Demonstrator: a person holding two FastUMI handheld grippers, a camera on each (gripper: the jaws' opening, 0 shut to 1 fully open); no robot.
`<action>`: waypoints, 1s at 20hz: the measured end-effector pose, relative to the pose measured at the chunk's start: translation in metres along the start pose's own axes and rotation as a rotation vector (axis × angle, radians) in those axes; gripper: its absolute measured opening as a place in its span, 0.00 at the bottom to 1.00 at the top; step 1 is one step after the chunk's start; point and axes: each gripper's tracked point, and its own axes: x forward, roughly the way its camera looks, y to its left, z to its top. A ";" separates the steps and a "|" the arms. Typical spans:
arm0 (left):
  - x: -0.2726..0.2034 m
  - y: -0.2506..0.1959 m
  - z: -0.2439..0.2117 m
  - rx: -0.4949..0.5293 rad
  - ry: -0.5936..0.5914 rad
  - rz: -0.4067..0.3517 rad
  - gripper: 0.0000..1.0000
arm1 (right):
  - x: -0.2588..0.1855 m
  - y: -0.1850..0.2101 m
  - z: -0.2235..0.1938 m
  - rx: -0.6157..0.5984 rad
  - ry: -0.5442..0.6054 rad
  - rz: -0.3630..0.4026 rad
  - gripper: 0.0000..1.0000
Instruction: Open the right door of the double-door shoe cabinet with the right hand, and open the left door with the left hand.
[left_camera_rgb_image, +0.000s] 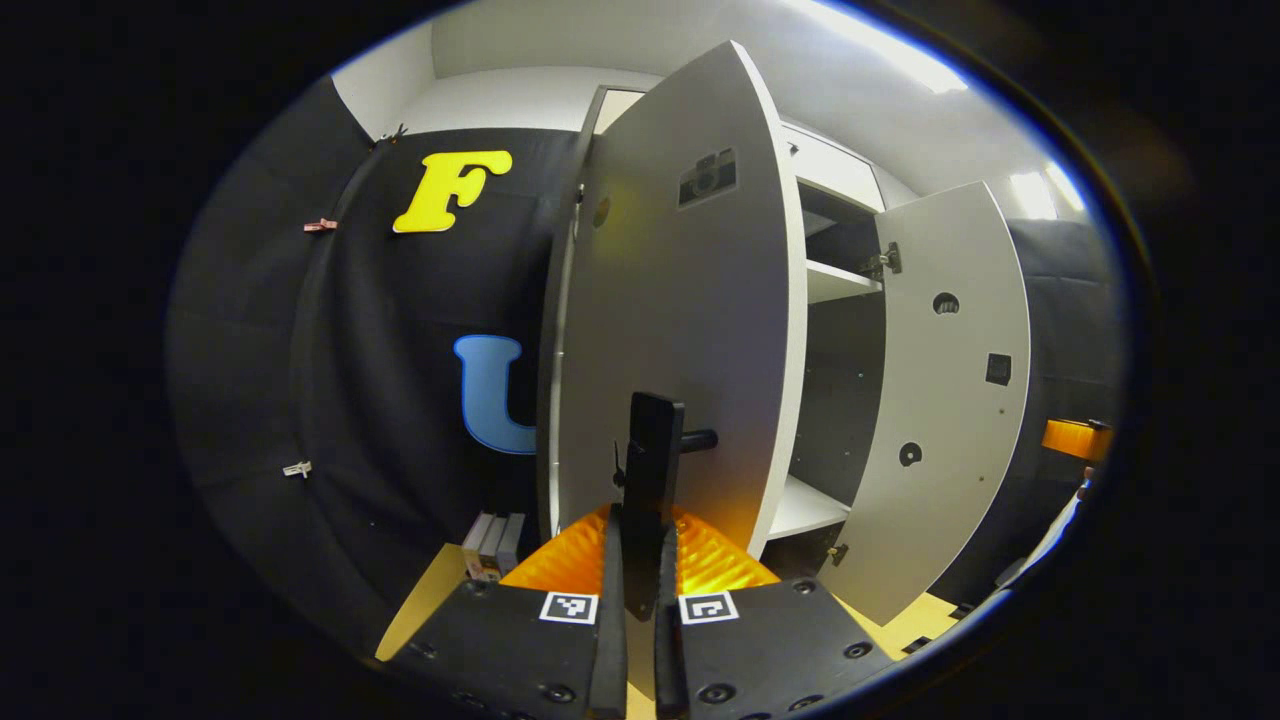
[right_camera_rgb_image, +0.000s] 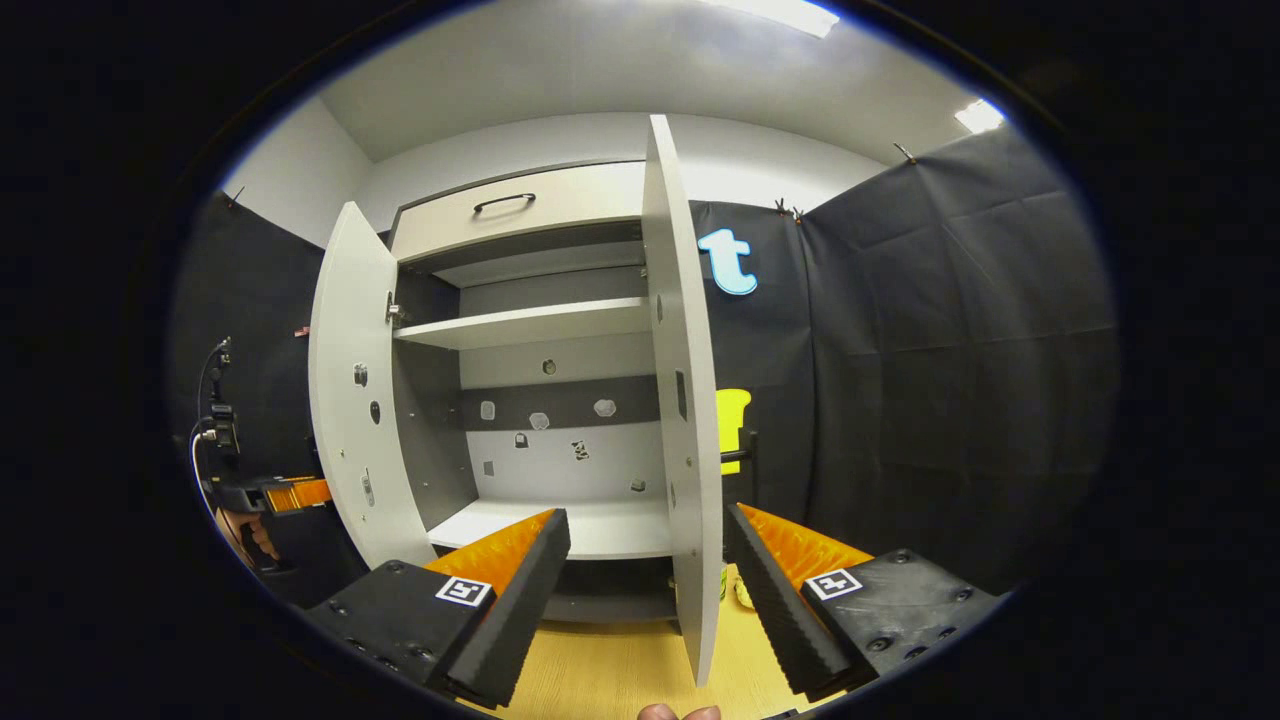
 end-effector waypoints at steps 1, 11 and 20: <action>-0.002 0.003 0.000 -0.002 0.005 0.006 0.16 | 0.000 0.005 0.000 -0.005 -0.002 0.006 0.98; -0.005 0.013 0.002 -0.061 -0.012 -0.025 0.14 | 0.003 0.041 -0.009 -0.052 0.000 0.085 0.98; -0.008 0.026 0.003 -0.039 -0.031 0.048 0.13 | 0.007 0.041 -0.014 -0.040 0.018 0.085 0.98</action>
